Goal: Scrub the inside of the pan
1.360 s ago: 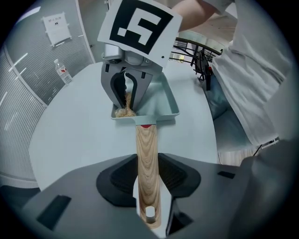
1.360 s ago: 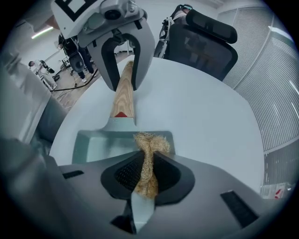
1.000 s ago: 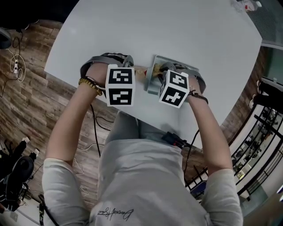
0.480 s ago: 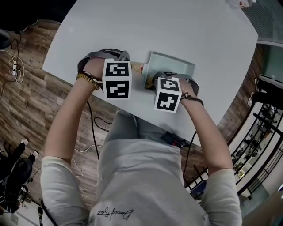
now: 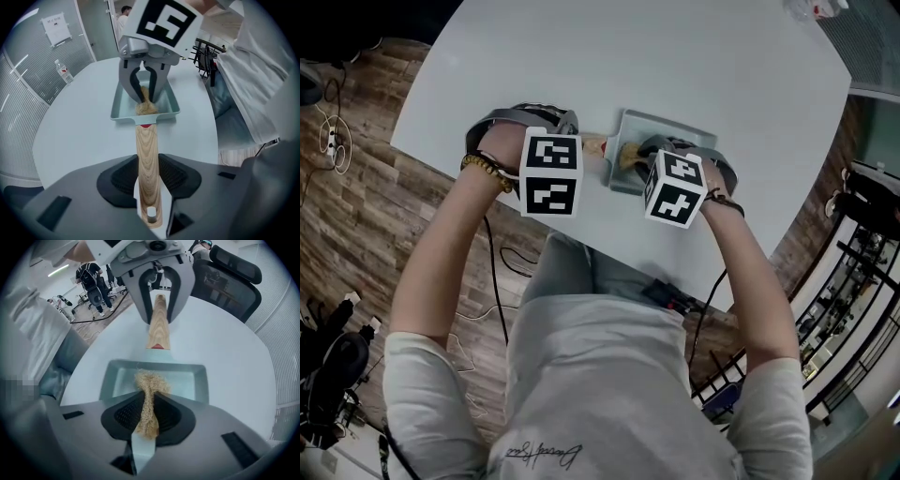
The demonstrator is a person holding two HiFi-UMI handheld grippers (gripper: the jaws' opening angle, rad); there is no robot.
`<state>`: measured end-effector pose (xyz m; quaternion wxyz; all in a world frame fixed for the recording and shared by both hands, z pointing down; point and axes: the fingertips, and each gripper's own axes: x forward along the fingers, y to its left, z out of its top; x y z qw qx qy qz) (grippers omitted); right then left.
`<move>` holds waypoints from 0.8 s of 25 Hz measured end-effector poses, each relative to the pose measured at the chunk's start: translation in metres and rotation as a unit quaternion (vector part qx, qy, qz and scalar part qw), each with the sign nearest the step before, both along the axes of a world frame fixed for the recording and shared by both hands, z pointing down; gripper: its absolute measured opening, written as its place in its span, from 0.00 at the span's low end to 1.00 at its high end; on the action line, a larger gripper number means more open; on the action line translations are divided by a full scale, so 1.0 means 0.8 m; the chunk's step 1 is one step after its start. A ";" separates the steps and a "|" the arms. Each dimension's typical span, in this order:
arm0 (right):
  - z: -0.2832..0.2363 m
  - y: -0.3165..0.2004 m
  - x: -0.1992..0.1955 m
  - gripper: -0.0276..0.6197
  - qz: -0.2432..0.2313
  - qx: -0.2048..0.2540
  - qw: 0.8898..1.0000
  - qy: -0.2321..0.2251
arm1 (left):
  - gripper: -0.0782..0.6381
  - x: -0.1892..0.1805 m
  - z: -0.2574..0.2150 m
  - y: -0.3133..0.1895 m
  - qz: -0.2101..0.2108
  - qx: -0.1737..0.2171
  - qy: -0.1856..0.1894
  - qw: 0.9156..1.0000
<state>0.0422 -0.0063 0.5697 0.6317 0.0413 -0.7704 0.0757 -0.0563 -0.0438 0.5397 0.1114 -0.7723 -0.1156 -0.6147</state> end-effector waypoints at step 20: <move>-0.006 -0.012 0.016 0.16 -0.001 0.018 1.000 0.023 | 0.31 -0.001 -0.006 -0.001 -0.039 -0.015 0.002 0.999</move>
